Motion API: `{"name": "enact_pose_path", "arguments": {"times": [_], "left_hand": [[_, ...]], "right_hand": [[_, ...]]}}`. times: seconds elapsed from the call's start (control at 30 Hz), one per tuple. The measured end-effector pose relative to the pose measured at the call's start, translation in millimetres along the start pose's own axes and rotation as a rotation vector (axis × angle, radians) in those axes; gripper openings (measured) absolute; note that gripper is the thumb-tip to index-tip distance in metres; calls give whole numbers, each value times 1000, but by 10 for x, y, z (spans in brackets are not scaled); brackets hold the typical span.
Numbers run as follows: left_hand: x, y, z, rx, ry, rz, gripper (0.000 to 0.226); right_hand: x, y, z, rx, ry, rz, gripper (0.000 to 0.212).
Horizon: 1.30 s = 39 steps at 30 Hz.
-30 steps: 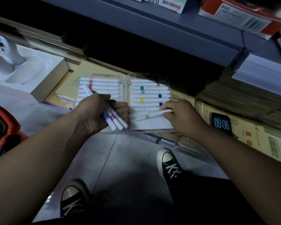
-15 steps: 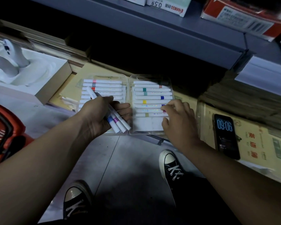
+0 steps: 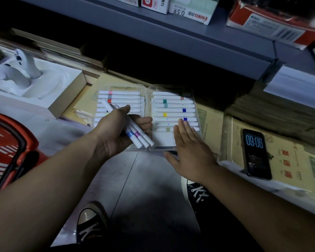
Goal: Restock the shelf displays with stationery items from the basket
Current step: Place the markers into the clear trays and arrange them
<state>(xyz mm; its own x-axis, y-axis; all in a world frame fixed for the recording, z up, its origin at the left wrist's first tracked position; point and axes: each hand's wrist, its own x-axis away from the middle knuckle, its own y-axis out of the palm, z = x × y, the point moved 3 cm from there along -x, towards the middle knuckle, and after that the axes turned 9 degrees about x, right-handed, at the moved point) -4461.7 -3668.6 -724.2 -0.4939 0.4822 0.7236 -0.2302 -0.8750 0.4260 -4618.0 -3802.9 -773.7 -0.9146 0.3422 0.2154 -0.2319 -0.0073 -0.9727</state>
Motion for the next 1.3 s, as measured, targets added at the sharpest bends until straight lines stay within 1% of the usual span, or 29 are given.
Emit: {"name": "enact_pose_path", "arguments": {"times": [0.03, 0.07, 0.13, 0.17, 0.2, 0.27, 0.33, 0.37, 0.43, 0.47, 0.5, 0.6, 0.63, 0.8, 0.87, 0.97, 1.13, 1.3], "left_hand": [[-1, -2, 1, 0, 0, -4, 50], [1, -6, -1, -4, 5, -6, 50], [-5, -14, -4, -21, 15, -11, 51], [-4, -11, -12, -32, 14, -16, 50], [2, -4, -23, -43, 8, -25, 50], [34, 34, -55, -57, -12, -55, 49], [83, 85, -87, -70, -41, -89, 49], [106, 106, -100, -65, -59, -105, 50], [144, 130, -109, -13, -85, -120, 55], [150, 130, -105, 13, -85, -110, 58], [139, 121, -99, 23, -77, -98, 58], [103, 64, -71, 14, -34, -29, 56], [86, 39, -59, 31, -23, -7, 55], [40, -68, -20, 57, 15, 75, 55], [39, -62, -17, 64, 19, 76, 55], [35, -25, -27, 66, 24, 68, 53], [33, 32, -67, 42, 1, 54, 52], [17, 42, -80, 48, -11, 48, 51]], "right_hand": [[-36, -80, -29, -102, 26, -13, 78], [-64, -199, -65, -258, 76, 15, 65], [-113, -454, -122, -590, 192, 221, 38], [-141, -567, -156, -721, 226, 275, 30], [-177, -653, -192, -847, 232, 239, 27], [-233, -768, -273, -1057, 164, 41, 24], [-228, -830, -320, -1174, 89, -102, 13], [-222, -832, -324, -1208, 77, -127, 15], [-240, -783, -279, -1231, 103, -120, 19], [-257, -757, -241, -1216, 115, -102, 18], [-275, -743, -184, -1140, 106, -59, 17], [-306, -707, 21, -698, 35, 147, 16], [-303, -663, 94, -608, 19, 185, 17], [-222, -367, 444, -328, 1, 207, 22], [-183, -293, 507, -254, 12, 211, 22], [-134, -234, 506, -197, 24, 271, 21], [-121, -201, 410, -138, 17, 373, 9], [-139, -156, 378, -36, 22, 375, 15]]}}
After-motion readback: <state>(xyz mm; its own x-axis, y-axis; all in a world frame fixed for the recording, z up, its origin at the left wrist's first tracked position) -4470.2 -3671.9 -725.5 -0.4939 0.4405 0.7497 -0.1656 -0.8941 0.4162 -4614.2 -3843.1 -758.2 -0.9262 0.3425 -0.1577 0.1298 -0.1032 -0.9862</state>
